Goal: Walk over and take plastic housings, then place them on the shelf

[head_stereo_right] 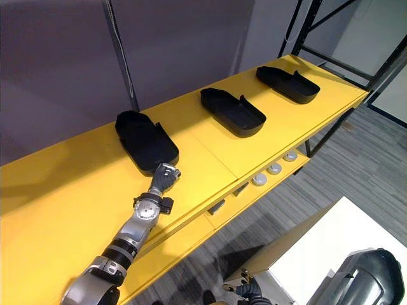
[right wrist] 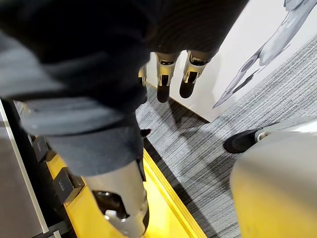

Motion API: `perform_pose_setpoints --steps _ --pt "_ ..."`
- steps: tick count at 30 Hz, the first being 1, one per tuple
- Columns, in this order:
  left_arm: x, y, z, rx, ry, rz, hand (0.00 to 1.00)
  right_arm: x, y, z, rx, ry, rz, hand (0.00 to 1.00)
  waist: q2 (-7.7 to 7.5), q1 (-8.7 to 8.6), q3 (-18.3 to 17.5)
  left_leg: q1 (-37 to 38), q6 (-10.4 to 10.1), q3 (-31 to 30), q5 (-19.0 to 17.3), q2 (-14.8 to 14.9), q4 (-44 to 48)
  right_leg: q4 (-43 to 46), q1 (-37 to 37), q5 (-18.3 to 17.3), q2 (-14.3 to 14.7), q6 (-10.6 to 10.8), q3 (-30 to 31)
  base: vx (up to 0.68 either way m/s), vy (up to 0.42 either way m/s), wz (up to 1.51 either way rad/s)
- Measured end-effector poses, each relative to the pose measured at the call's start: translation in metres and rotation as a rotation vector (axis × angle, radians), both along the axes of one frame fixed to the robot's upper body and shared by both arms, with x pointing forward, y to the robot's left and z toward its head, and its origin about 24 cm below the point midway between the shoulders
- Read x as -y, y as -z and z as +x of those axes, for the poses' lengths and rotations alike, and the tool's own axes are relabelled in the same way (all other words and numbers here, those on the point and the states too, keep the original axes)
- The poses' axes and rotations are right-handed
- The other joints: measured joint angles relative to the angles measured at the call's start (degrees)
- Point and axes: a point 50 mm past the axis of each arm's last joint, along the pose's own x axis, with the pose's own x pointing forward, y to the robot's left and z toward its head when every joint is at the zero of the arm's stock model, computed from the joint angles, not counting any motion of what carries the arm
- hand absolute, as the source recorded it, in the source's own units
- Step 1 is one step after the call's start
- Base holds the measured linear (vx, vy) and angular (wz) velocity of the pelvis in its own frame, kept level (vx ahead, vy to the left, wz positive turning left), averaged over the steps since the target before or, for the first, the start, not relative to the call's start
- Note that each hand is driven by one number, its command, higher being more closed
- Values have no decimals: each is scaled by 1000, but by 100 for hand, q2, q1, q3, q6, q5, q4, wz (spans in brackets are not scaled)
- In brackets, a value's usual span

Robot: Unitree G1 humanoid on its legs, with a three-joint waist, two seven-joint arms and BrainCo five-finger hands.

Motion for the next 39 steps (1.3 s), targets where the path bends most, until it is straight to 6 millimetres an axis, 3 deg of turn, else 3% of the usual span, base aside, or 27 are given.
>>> perform_pose_setpoints --steps 6,10,13,16,18,22,24,27,31,33,36,37,39 --pt "3 -7 -8 42 17 -25 100 0 0 0 0 0 0 0 14 10 9 1 8 -35 6 -17 1 0 16 1 -13 1 -28 0 0 1" --pt "8 -29 -31 164 82 -106 100 1 0 0 -1 1 -1 0 69 40 42 10 32 -176 25 -42 1 -2 93 0 -37 1 -166 6 6 16" --pt "6 -58 -50 303 120 -198 100 3 1 -3 -12 4 -5 0 116 241 40 46 29 -176 22 -38 0 19 125 -8 -49 10 -154 0 0 0" --pt "-12 -95 -75 500 113 -284 100 3 1 -4 -14 4 -4 0 172 371 9 54 38 -230 29 -37 0 108 149 -46 -59 44 -170 3 15 10" --pt "-37 -119 -97 656 48 -318 100 5 2 -6 -19 4 -6 0 210 432 -17 106 57 -356 42 -69 1 214 210 -133 -95 54 -315 7 17 26" --pt "-88 -130 -129 794 -199 -268 100 7 2 -12 -25 9 -11 0 224 634 -44 162 77 -723 86 -145 1 538 296 -381 -165 65 -658 -9 0 53" --pt "-121 -123 -152 810 -413 -230 100 5 3 -14 -28 12 -8 0 221 803 -56 163 88 -975 120 -205 0 654 365 -495 -232 69 -917 -13 -5 62" --pt "-147 -108 -172 763 -620 -210 100 0 2 -13 -14 14 5 0 197 958 -74 157 108 -1262 156 -277 0 749 421 -597 -323 102 -1214 -26 -5 58" --pt "-183 -73 -209 610 -934 -159 100 -7 -9 0 66 14 12 0 133 1139 -163 153 125 -1456 156 -346 24 844 569 -717 -425 117 -1569 -12 -12 40" --pt "-199 -51 -224 498 -1057 -134 100 -10 -10 2 78 13 15 0 83 1145 -244 149 126 -1576 156 -374 33 845 603 -753 -454 128 -1688 -9 -19 31" --pt "-217 11 -251 170 -1234 -145 100 -13 -14 6 105 7 17 0 35 1167 -342 145 126 -1602 156 -387 46 908 609 -818 -480 129 -1758 9 -11 13" --pt "-218 24 -255 98 -1248 -151 100 -14 -14 6 106 4 16 0 22 1169 -355 144 125 -1613 157 -391 53 909 613 -824 -482 129 -1771 12 -15 8" --pt "-208 75 -264 -178 -1228 -196 100 -17 -16 9 119 -15 17 0 -32 1180 -387 110 129 -1634 152 -394 91 920 613 -835 -483 119 -1837 5 -17 12"
